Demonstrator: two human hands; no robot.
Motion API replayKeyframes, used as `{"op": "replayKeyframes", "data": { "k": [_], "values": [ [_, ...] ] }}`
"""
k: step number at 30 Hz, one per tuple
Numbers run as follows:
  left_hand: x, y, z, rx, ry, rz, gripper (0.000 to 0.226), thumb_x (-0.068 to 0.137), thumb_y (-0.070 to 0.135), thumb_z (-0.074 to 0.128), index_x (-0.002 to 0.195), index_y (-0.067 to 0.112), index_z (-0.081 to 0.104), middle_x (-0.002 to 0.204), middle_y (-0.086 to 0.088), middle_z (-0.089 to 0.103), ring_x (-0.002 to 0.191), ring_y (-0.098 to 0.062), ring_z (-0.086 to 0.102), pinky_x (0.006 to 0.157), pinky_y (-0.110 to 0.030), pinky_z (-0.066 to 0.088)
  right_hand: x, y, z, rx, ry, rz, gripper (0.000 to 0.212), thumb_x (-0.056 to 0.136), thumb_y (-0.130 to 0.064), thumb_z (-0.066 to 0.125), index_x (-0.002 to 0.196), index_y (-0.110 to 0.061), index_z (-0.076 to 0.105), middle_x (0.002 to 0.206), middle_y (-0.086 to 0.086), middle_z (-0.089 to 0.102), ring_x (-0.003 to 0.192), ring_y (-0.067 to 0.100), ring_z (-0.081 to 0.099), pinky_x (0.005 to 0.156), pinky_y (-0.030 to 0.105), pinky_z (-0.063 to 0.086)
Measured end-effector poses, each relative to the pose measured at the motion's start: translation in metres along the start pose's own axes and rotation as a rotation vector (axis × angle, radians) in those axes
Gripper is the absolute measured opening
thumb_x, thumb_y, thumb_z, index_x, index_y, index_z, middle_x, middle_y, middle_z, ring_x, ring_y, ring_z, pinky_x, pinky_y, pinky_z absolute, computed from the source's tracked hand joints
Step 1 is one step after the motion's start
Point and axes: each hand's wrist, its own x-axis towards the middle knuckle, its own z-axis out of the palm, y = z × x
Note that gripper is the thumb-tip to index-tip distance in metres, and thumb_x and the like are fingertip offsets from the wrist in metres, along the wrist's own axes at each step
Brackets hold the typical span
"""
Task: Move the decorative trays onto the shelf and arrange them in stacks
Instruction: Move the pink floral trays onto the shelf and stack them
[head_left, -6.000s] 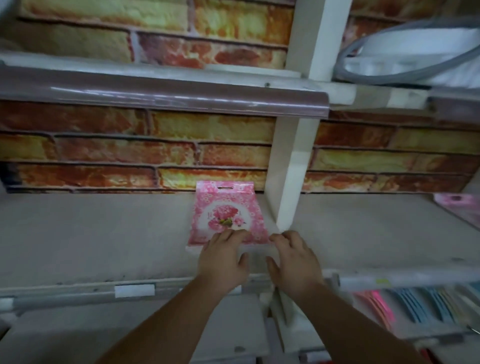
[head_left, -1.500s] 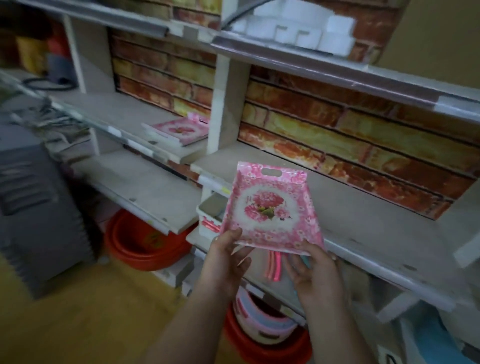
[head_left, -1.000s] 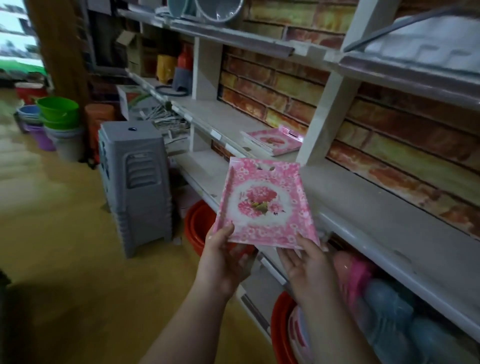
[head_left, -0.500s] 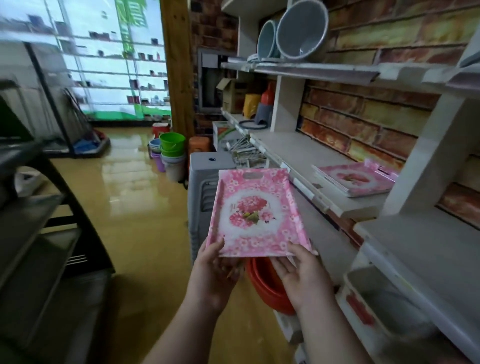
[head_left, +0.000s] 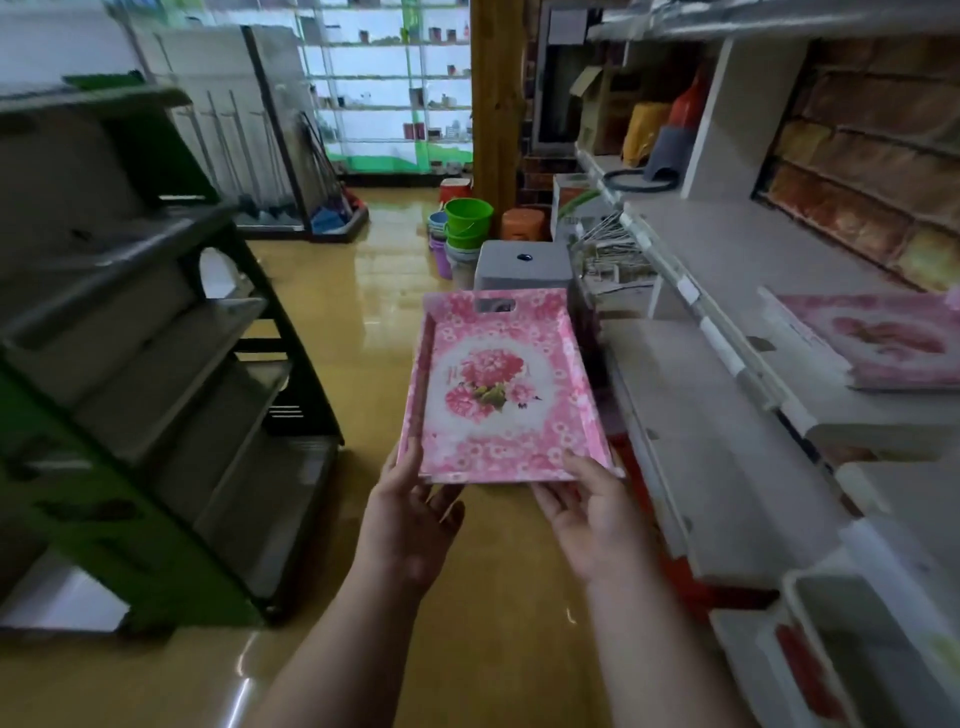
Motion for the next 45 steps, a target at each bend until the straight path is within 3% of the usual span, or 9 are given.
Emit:
{"op": "replayKeyframes", "data": {
  "k": [5,9,15,20,26,31,34,37,45],
  "values": [
    [0.006,0.006,-0.007,-0.020,0.082,0.045,0.065,0.094,0.051,0.074,0.153,0.026,0.060,0.101,0.005,0.076,0.077,-0.012,0.075,0.077,-0.037,0.044,0.016,0.011,0.007,-0.017,-0.085,0.076,0.051,0.098,0.002,0.060,0.148,-0.007,0.056,0.120,0.015,0.071,0.095,0.024,0.076,0.085,0.042,0.065],
    [0.023,0.008,-0.003,-0.014,0.070,0.065,0.071,0.092,0.054,0.074,0.155,0.025,0.058,0.097,0.005,0.075,0.076,-0.011,0.075,0.076,-0.037,0.044,0.033,0.004,0.017,0.001,-0.113,0.065,0.043,0.099,0.004,0.058,0.139,-0.012,0.061,0.108,0.010,0.074,0.091,0.022,0.075,0.101,0.048,0.056],
    [0.076,0.009,0.016,-0.049,0.007,0.020,0.076,0.082,0.050,0.080,0.152,0.025,0.061,0.111,0.001,0.077,0.084,-0.014,0.076,0.075,-0.034,0.051,0.059,-0.019,0.028,0.020,-0.064,-0.018,0.066,0.083,0.003,0.070,0.147,-0.011,0.059,0.122,0.014,0.075,0.087,0.021,0.081,0.068,0.039,0.066],
    [0.137,0.001,0.061,-0.054,-0.151,-0.080,0.100,0.059,0.052,0.099,0.148,0.022,0.065,0.107,0.000,0.075,0.084,-0.016,0.072,0.069,-0.030,0.057,0.086,-0.059,0.028,0.044,0.028,-0.135,0.050,0.098,0.005,0.062,0.146,-0.011,0.061,0.123,0.014,0.075,0.105,0.026,0.076,0.091,0.043,0.063],
    [0.211,-0.008,0.128,-0.010,-0.373,-0.181,0.048,0.096,0.047,0.072,0.136,0.021,0.066,0.088,0.000,0.063,0.067,-0.015,0.061,0.056,-0.027,0.052,0.113,-0.108,0.031,0.087,0.135,-0.356,0.053,0.095,0.004,0.066,0.143,-0.019,0.063,0.123,0.012,0.079,0.107,0.027,0.078,0.092,0.046,0.065],
    [0.261,-0.015,0.181,-0.012,-0.544,-0.345,0.058,0.084,0.055,0.087,0.131,0.028,0.065,0.084,0.000,0.047,0.070,-0.019,0.043,0.062,-0.033,0.038,0.130,-0.139,0.037,0.130,0.243,-0.523,0.052,0.095,0.004,0.066,0.144,-0.013,0.062,0.126,0.013,0.077,0.108,0.028,0.078,0.080,0.039,0.066],
    [0.283,-0.024,0.207,0.029,-0.606,-0.379,0.056,0.091,0.054,0.078,0.139,0.027,0.065,0.084,0.005,0.059,0.067,-0.014,0.054,0.064,-0.030,0.044,0.139,-0.149,0.036,0.165,0.322,-0.593,0.049,0.097,0.001,0.067,0.143,-0.014,0.063,0.126,0.011,0.078,0.109,0.027,0.078,0.080,0.038,0.066],
    [0.297,-0.034,0.235,0.095,-0.621,-0.442,0.064,0.097,0.055,0.071,0.153,0.028,0.059,0.094,0.008,0.071,0.071,-0.011,0.068,0.079,-0.034,0.047,0.146,-0.157,0.036,0.195,0.408,-0.674,0.048,0.098,-0.002,0.068,0.143,-0.018,0.063,0.128,0.009,0.077,0.110,0.025,0.077,0.079,0.037,0.066],
    [0.304,-0.056,0.303,0.262,-0.725,-0.592,0.049,0.097,0.061,0.064,0.137,0.033,0.066,0.095,0.013,0.074,0.085,-0.013,0.067,0.088,-0.037,0.047,0.141,-0.178,0.020,0.182,0.584,-0.884,0.050,0.100,-0.009,0.067,0.149,-0.018,0.061,0.133,0.008,0.075,0.120,0.027,0.074,0.106,0.045,0.053]
  ]
}}
